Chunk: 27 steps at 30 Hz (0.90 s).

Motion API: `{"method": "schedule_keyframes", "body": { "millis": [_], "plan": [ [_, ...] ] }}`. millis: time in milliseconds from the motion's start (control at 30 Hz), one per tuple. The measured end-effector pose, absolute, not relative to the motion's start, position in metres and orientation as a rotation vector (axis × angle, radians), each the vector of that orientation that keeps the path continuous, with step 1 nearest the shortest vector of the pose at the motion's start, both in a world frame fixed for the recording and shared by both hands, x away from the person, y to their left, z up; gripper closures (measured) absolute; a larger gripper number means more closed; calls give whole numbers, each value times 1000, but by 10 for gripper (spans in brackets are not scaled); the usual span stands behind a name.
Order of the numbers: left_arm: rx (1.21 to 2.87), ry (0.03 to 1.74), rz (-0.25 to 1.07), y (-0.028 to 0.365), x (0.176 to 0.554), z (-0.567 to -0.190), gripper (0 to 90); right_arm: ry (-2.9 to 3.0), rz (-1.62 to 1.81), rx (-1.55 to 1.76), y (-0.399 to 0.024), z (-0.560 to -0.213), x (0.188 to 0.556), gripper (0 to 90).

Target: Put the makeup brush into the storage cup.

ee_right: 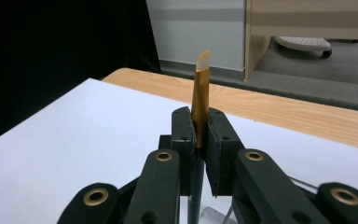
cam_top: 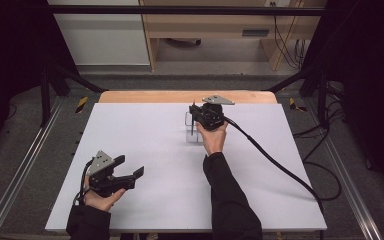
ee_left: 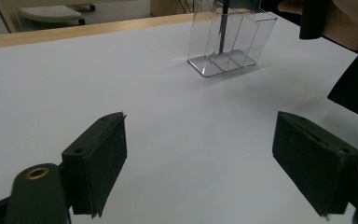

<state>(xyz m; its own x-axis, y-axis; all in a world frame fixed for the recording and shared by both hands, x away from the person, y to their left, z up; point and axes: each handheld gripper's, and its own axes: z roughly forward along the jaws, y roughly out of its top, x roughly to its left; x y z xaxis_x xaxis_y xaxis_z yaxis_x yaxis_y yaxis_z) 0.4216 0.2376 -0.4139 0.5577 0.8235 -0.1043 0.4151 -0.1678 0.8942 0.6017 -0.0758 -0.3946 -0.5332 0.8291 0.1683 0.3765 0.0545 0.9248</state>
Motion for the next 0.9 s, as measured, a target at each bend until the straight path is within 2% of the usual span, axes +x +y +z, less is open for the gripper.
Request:
{"method": "schedule_keyframes", "body": {
  "millis": [300, 467, 667, 900],
  "plan": [
    [1792, 1024, 509, 236, 422, -415, 169, 1964, 1443, 1207, -76, -400, 598, 828],
    [1795, 1025, 508, 235, 422, -415, 170, 1975, 1451, 1205, -78, -401, 594, 795],
    [1797, 1024, 509, 235, 422, -415, 170, 1971, 1458, 1196, -85, -399, 588, 719],
    [1800, 1023, 511, 235, 422, -415, 170, 1982, 1449, 1159, -94, -392, 576, 525]
  ]
}}
